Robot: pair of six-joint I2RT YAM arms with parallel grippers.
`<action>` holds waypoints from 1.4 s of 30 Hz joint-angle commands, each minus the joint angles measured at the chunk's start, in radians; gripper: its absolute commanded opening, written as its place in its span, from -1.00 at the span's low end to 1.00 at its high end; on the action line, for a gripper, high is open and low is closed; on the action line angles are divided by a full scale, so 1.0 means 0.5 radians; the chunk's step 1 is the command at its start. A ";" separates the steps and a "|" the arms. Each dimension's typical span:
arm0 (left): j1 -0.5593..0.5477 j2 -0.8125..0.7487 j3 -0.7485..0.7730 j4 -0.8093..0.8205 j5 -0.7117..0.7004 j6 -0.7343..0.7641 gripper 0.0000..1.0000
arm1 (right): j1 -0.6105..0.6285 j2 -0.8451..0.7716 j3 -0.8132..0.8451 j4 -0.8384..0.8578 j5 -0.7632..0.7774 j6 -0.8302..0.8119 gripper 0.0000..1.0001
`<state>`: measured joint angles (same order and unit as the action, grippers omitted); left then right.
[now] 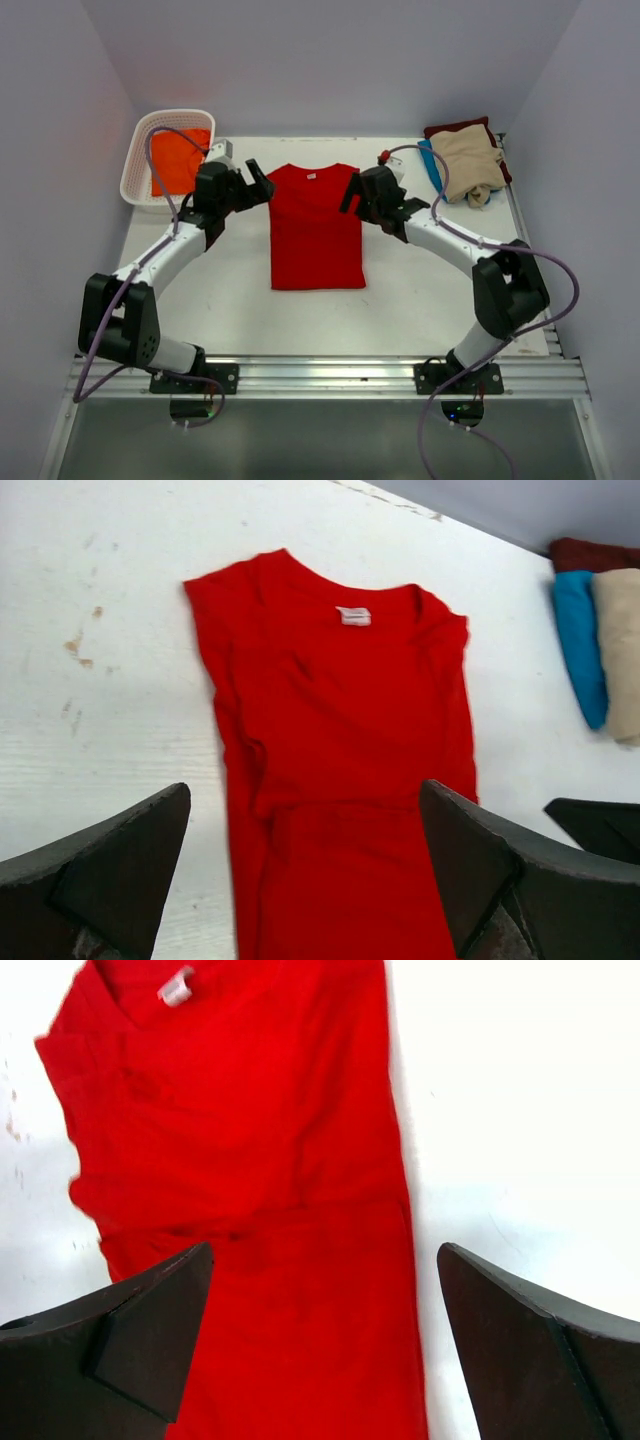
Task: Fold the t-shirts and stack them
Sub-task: Fold the tshirt
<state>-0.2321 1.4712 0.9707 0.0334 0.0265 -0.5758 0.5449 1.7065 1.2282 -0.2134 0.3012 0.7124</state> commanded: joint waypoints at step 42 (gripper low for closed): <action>-0.201 -0.132 -1.092 0.056 0.996 -0.109 0.19 | 0.018 -0.643 -1.514 0.623 -0.946 0.410 -0.76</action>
<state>-0.3344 1.3838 0.4580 0.0872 0.5262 -0.6441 0.5514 1.4178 0.4831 0.1123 -0.1852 0.9157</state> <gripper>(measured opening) 0.623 0.147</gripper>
